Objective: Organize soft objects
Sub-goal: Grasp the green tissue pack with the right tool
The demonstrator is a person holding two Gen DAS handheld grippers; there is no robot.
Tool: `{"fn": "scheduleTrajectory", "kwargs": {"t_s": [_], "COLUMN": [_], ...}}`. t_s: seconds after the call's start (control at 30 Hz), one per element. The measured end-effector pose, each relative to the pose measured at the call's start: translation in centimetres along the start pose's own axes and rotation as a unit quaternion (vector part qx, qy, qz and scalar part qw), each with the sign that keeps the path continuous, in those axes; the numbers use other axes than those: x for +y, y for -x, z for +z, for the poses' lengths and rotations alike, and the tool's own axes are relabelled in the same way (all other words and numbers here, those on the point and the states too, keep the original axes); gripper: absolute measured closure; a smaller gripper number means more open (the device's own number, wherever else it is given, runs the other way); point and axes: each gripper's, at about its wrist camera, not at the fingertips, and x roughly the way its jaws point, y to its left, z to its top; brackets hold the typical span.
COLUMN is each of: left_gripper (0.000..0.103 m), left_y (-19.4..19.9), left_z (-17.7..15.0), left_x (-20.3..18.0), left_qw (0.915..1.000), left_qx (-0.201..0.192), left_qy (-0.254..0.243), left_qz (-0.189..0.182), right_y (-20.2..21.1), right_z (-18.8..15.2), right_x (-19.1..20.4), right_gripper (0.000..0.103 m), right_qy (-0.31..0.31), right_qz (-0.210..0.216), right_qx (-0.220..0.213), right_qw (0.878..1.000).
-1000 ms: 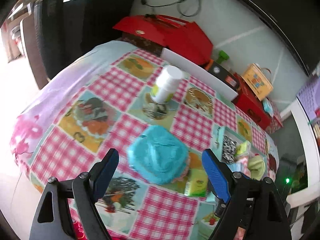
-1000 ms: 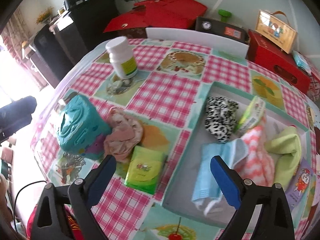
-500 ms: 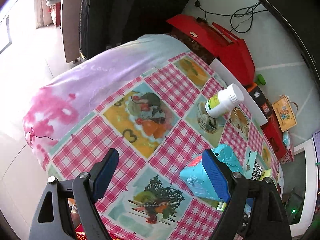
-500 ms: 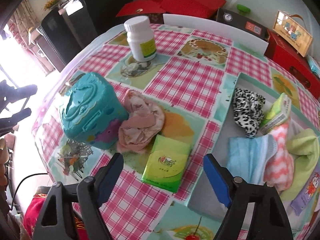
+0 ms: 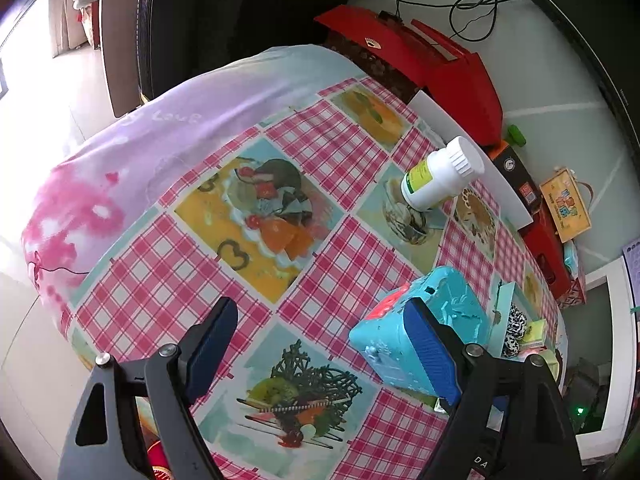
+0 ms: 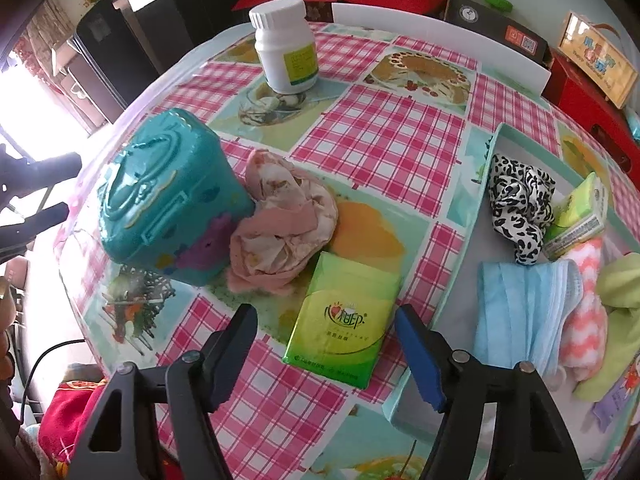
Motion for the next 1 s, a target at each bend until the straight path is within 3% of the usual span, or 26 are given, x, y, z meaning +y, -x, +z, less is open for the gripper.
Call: {"fn": "scheduleTrajectory", "kwargs": {"t_s": [0.13,0.3,0.43,1.0], "left_gripper": [0.018,0.018,0.018,0.018], "left_y": [-0.2,-0.3,-0.4,-0.6], "left_z": [-0.1,-0.2,-0.3,0.0], "left_x": [-0.3,-0.6,-0.8,-1.8], "left_qw": [1.0,0.9999,0.9999,0.9997], "left_qx": [0.002,0.004,0.005,0.01], "left_qy": [-0.004,-0.009,-0.012,-0.023], "left_qz": [0.003,0.005,0.006,0.003], "right_y": [-0.3,-0.5,-0.7,-1.5], "right_z": [0.1,0.0,0.0,0.2], "right_x": [0.7,0.3,0.0,-0.4], "right_gripper": [0.03,0.034,0.04,0.049], "right_qy": [0.017,0.005,-0.001,-0.01], "right_qz": [-0.012,0.012,0.009,0.011], "right_qx": [0.004,0.012,0.015,0.015], "right_qw": [1.0,1.0,1.0,1.0]}}
